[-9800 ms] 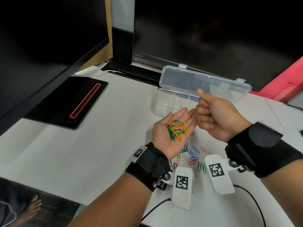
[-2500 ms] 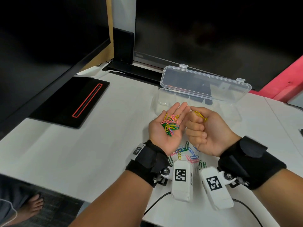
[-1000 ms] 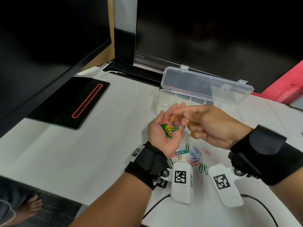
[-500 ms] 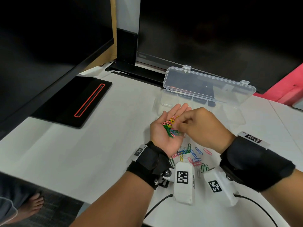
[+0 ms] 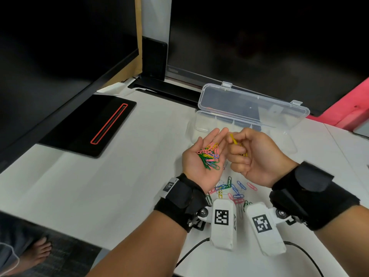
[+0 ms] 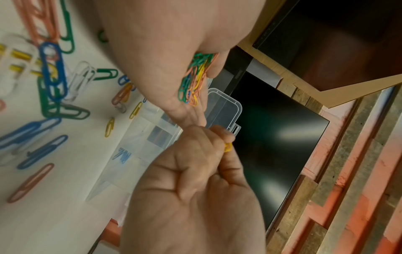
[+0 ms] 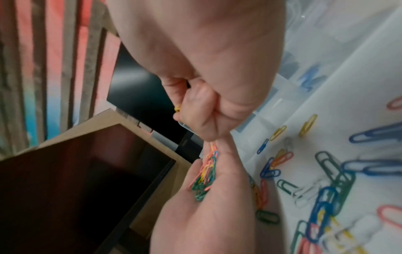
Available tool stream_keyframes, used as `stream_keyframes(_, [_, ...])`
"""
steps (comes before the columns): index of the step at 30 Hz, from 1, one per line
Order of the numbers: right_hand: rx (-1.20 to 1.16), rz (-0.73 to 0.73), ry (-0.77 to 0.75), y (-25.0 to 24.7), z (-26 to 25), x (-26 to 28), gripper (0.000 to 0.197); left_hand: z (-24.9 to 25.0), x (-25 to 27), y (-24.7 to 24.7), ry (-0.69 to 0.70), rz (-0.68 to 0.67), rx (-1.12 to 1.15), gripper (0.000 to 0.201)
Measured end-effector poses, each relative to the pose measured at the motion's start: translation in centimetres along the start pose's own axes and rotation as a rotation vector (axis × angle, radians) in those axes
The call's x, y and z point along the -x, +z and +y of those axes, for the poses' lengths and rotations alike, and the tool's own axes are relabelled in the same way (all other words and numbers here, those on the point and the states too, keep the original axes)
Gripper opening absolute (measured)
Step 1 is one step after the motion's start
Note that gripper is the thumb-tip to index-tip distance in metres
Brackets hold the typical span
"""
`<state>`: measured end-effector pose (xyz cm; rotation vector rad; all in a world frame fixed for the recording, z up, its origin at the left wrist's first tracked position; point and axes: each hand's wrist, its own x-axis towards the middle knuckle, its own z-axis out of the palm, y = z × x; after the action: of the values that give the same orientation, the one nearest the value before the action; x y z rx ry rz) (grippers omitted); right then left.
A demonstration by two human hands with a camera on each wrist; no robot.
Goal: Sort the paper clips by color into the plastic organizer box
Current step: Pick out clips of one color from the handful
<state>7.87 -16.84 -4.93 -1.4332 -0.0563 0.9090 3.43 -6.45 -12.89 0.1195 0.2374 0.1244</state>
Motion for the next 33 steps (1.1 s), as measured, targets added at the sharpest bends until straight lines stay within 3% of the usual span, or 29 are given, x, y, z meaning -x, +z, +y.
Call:
stream_keyframes(10, [-0.246,-0.077,0.013,-0.1,0.3,-0.3,0.023,0.0,0.0,0.0,-0.003,0.008,-0.038,0.047])
stream_keyframes(14, [-0.215,-0.034,0.018,0.1,0.1,-0.2,0.042,0.0,0.1,0.1,-0.007,0.008,-0.017,0.047])
stream_keyframes(19, [0.23,0.071,-0.116,0.4,0.5,0.2,0.029,0.1,0.0,0.1,-0.004,0.007,-0.043,0.047])
stream_keyframes(24, [1.093,0.225,-0.399,1.3,0.6,0.3,0.021,-0.1,0.0,-0.1,-0.043,0.022,-0.062,0.05])
stream_keyframes(26, [1.331,0.238,-0.452,1.7,0.6,0.4,0.014,-0.1,0.1,-0.1,-0.066,0.014,-0.071,0.051])
stream_keyframes(33, [1.567,0.25,-0.463,2.7,0.3,0.4,0.012,0.0,-0.1,-0.5,-0.094,-0.006,-0.086,0.05])
